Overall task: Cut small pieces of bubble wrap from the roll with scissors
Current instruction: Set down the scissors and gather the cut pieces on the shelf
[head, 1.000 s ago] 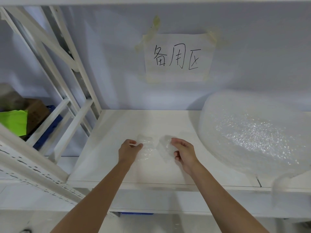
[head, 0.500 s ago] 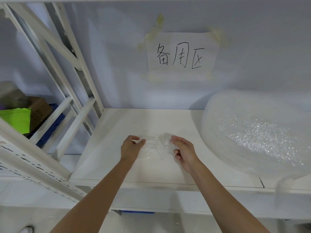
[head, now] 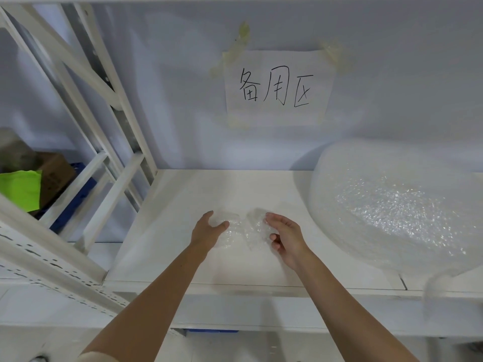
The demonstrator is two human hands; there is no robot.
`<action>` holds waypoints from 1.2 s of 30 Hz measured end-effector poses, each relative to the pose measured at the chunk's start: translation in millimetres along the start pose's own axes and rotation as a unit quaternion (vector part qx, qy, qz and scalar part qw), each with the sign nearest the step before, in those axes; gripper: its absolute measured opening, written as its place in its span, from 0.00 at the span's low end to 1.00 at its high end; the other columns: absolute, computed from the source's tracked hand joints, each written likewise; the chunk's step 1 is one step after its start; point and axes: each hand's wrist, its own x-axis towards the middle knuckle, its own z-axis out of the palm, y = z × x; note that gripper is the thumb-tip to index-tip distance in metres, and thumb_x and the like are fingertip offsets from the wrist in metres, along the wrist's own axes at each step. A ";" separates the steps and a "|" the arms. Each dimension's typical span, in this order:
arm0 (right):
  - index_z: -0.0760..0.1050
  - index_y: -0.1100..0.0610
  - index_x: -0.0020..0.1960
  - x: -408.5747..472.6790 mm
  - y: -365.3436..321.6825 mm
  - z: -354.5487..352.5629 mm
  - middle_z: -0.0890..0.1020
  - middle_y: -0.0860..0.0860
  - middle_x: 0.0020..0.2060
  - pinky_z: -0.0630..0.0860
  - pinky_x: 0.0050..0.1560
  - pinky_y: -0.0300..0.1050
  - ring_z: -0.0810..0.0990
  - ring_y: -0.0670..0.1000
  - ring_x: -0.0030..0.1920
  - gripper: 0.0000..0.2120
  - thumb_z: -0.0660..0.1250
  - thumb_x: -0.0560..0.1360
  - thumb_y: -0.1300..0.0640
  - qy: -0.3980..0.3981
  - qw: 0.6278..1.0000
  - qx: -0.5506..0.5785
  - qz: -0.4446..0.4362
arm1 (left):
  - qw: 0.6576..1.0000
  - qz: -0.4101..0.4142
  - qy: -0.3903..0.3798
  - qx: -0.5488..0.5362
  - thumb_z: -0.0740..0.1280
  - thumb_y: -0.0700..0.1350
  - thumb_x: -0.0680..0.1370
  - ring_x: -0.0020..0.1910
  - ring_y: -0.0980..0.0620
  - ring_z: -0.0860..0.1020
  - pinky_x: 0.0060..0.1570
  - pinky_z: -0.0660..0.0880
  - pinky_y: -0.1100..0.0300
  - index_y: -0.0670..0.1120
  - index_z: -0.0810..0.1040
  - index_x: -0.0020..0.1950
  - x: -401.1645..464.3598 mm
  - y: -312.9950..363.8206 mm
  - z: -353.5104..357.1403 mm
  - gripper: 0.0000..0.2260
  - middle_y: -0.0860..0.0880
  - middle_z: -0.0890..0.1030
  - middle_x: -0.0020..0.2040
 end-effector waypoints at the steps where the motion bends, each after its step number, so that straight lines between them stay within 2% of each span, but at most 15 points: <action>1: 0.81 0.57 0.54 0.1 -0.3 -0.7 0.82 0.49 0.45 0.61 0.23 0.37 0.68 0.46 0.26 0.09 0.70 0.74 0.59 0.001 1.000 0.000 0.000 | 1.000 -0.001 -0.001 -0.005 0.73 0.51 0.74 0.60 0.42 0.76 0.57 0.75 0.54 0.50 0.72 0.70 0.6 -0.6 1.0 0.26 0.41 0.74 0.66; 2: 0.81 0.57 0.54 0.2 -0.7 -1.5 0.82 0.49 0.46 0.61 0.23 0.37 0.68 0.46 0.26 0.09 0.70 0.74 0.59 0.001 1.000 0.001 -0.001 | 1.000 0.002 0.000 -0.014 0.73 0.49 0.74 0.52 0.44 0.78 0.49 0.75 0.58 0.49 0.75 0.67 -0.2 -0.3 1.5 0.21 0.40 0.76 0.62; 4: 0.80 0.58 0.55 0.9 -1.7 -3.3 0.82 0.50 0.46 0.61 0.23 0.37 0.68 0.46 0.26 0.10 0.70 0.75 0.59 0.001 1.000 0.003 -0.003 | 1.000 0.017 0.007 -0.022 0.72 0.46 0.75 0.38 0.50 0.74 0.36 0.69 0.62 0.47 0.79 0.60 -1.9 1.0 1.5 0.15 0.44 0.75 0.48; 6: 0.80 0.59 0.55 1.2 -3.1 -4.5 0.82 0.50 0.46 0.62 0.22 0.37 0.68 0.47 0.26 0.10 0.70 0.75 0.60 0.001 1.000 0.003 -0.004 | 0.999 0.027 0.017 -0.030 0.72 0.44 0.75 0.34 0.51 0.70 0.33 0.66 0.62 0.47 0.80 0.55 -2.5 2.8 1.1 0.10 0.49 0.71 0.38; 8: 0.81 0.58 0.55 1.3 -4.3 -5.5 0.82 0.50 0.45 0.61 0.22 0.37 0.68 0.47 0.27 0.09 0.70 0.75 0.60 0.003 1.000 0.006 -0.004 | 0.998 0.032 0.019 -0.046 0.73 0.44 0.74 0.33 0.52 0.67 0.33 0.65 0.62 0.47 0.81 0.50 -3.4 5.7 1.0 0.06 0.51 0.67 0.34; 11: 0.81 0.57 0.54 2.6 -5.1 -7.6 0.82 0.48 0.43 0.61 0.23 0.37 0.68 0.47 0.27 0.09 0.71 0.74 0.59 0.004 1.000 0.017 0.001 | 0.996 0.029 0.009 -0.083 0.73 0.44 0.74 0.34 0.52 0.68 0.35 0.66 0.62 0.48 0.81 0.45 -7.6 13.5 0.6 0.03 0.51 0.67 0.35; 15: 0.81 0.57 0.54 4.1 -6.8 -10.9 0.82 0.47 0.40 0.59 0.23 0.37 0.67 0.46 0.26 0.09 0.71 0.74 0.59 0.010 0.999 0.042 0.016 | 0.991 0.015 -0.032 -0.126 0.73 0.44 0.74 0.35 0.55 0.71 0.36 0.67 0.64 0.45 0.82 0.46 -14.8 24.5 0.9 0.03 0.53 0.74 0.36; 18: 0.82 0.55 0.52 4.2 -9.3 -16.5 0.82 0.46 0.37 0.58 0.22 0.36 0.66 0.45 0.25 0.08 0.71 0.73 0.59 0.022 0.997 0.063 0.025 | 0.993 0.009 -0.060 -0.103 0.73 0.45 0.74 0.31 0.54 0.67 0.31 0.64 0.64 0.45 0.82 0.44 -16.2 23.9 6.7 0.04 0.53 0.72 0.34; 20: 0.82 0.54 0.51 4.8 -11.1 -21.5 0.81 0.45 0.36 0.57 0.22 0.36 0.66 0.45 0.25 0.07 0.71 0.73 0.58 0.026 0.996 0.077 0.026 | 0.995 0.018 -0.064 -0.074 0.74 0.45 0.73 0.32 0.54 0.69 0.29 0.65 0.65 0.45 0.83 0.43 -17.4 19.7 13.4 0.04 0.52 0.74 0.34; 22: 0.81 0.54 0.50 6.2 -12.0 -26.3 0.81 0.45 0.37 0.56 0.22 0.36 0.66 0.45 0.25 0.06 0.71 0.74 0.57 0.029 0.996 0.085 0.026 | 0.997 0.027 -0.059 -0.040 0.75 0.45 0.72 0.37 0.54 0.76 0.35 0.68 0.64 0.46 0.82 0.42 -16.6 12.9 21.4 0.04 0.53 0.79 0.37; 24: 0.81 0.54 0.50 6.0 -12.2 -28.7 0.80 0.45 0.37 0.56 0.21 0.36 0.65 0.44 0.24 0.05 0.71 0.74 0.56 0.029 0.996 0.086 0.026 | 0.998 0.034 -0.046 0.003 0.76 0.46 0.72 0.41 0.53 0.78 0.38 0.70 0.65 0.48 0.81 0.41 -17.3 8.1 27.5 0.05 0.52 0.81 0.39; 27: 0.81 0.54 0.49 3.3 -11.6 -27.5 0.80 0.46 0.38 0.56 0.21 0.35 0.65 0.44 0.24 0.05 0.70 0.74 0.57 0.029 0.996 0.083 0.028 | 0.996 0.053 -0.022 0.069 0.75 0.47 0.72 0.41 0.53 0.78 0.35 0.69 0.68 0.45 0.81 0.44 -18.6 5.2 32.9 0.07 0.52 0.81 0.40; 30: 0.81 0.55 0.50 0.5 -9.4 -24.1 0.80 0.46 0.38 0.56 0.20 0.35 0.65 0.44 0.24 0.06 0.71 0.74 0.57 0.026 0.996 0.077 0.032 | 0.993 0.055 0.004 0.104 0.74 0.50 0.73 0.42 0.52 0.77 0.36 0.69 0.65 0.44 0.80 0.45 -19.1 5.6 33.6 0.10 0.51 0.79 0.42; 33: 0.81 0.55 0.52 -1.2 -7.4 -22.8 0.80 0.47 0.39 0.56 0.21 0.35 0.65 0.44 0.24 0.07 0.71 0.74 0.58 0.021 0.996 0.075 0.035 | 0.993 0.056 0.027 0.097 0.74 0.51 0.72 0.43 0.51 0.76 0.41 0.69 0.61 0.46 0.78 0.50 -18.7 4.5 32.9 0.13 0.50 0.77 0.45; 36: 0.81 0.55 0.51 -1.8 -8.4 -23.8 0.80 0.47 0.40 0.55 0.21 0.35 0.65 0.43 0.24 0.07 0.71 0.74 0.58 0.022 0.996 0.078 0.039 | 0.995 0.072 0.031 0.062 0.74 0.50 0.73 0.38 0.52 0.74 0.38 0.69 0.62 0.48 0.73 0.55 -23.7 7.9 29.8 0.15 0.50 0.73 0.39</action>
